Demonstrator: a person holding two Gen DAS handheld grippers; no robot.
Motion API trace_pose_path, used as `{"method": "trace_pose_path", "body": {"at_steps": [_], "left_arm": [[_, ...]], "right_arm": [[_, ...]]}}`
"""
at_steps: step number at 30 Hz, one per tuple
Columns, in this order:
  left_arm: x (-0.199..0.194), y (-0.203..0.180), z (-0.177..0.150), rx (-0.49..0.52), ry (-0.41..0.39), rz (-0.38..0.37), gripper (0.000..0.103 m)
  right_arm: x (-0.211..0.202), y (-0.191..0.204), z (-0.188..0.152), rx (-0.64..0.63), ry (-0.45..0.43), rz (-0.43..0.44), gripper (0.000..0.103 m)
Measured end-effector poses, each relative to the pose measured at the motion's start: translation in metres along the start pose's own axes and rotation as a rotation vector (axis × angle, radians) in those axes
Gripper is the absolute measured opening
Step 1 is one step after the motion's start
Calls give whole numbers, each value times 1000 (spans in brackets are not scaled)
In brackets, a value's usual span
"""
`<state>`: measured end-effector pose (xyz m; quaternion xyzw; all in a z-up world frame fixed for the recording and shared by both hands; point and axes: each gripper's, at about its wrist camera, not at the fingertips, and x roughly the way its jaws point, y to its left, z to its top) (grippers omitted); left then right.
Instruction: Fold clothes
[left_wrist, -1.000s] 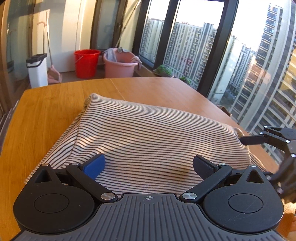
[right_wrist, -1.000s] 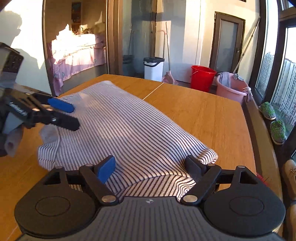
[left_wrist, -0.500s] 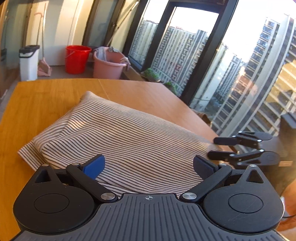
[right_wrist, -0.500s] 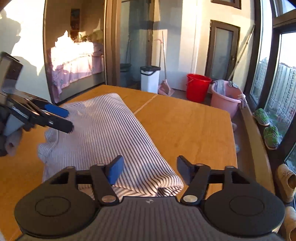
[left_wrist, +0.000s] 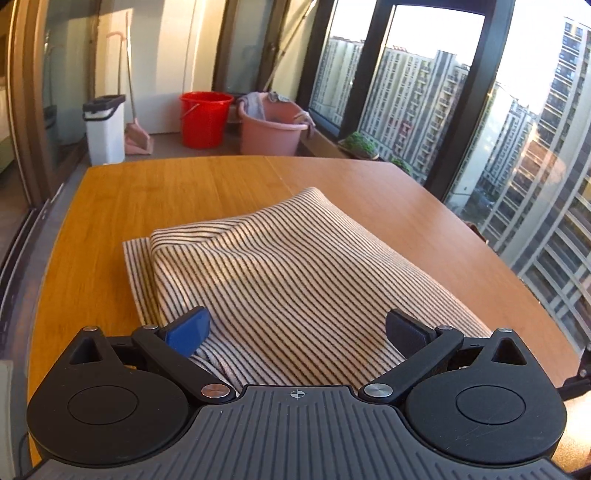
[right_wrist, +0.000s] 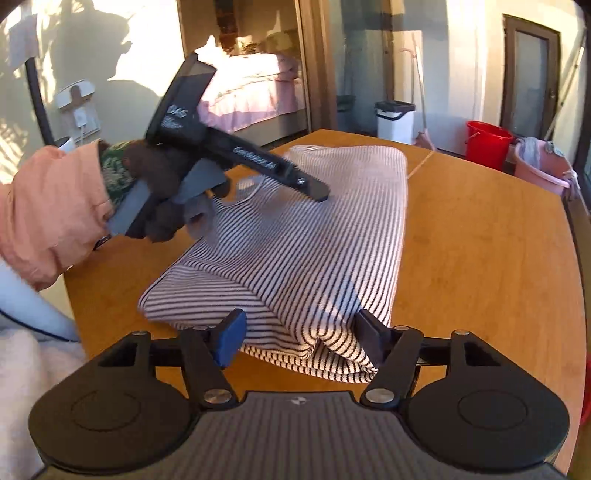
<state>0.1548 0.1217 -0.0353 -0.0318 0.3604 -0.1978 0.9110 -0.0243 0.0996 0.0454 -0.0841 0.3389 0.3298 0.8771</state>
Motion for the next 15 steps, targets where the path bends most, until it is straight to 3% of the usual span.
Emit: {"method": "trace_pose_path", "body": {"at_steps": [5, 10, 15], "left_arm": [[-20, -2, -11, 3, 1, -66, 103], [-40, -4, -22, 6, 3, -125, 103], [-37, 4, -28, -29, -1, -61, 103]], "right_arm": [[-3, 4, 15, -64, -33, 1, 66], [29, 10, 21, -124, -13, -18, 67], [57, 18, 31, -144, -58, -55, 74]]}}
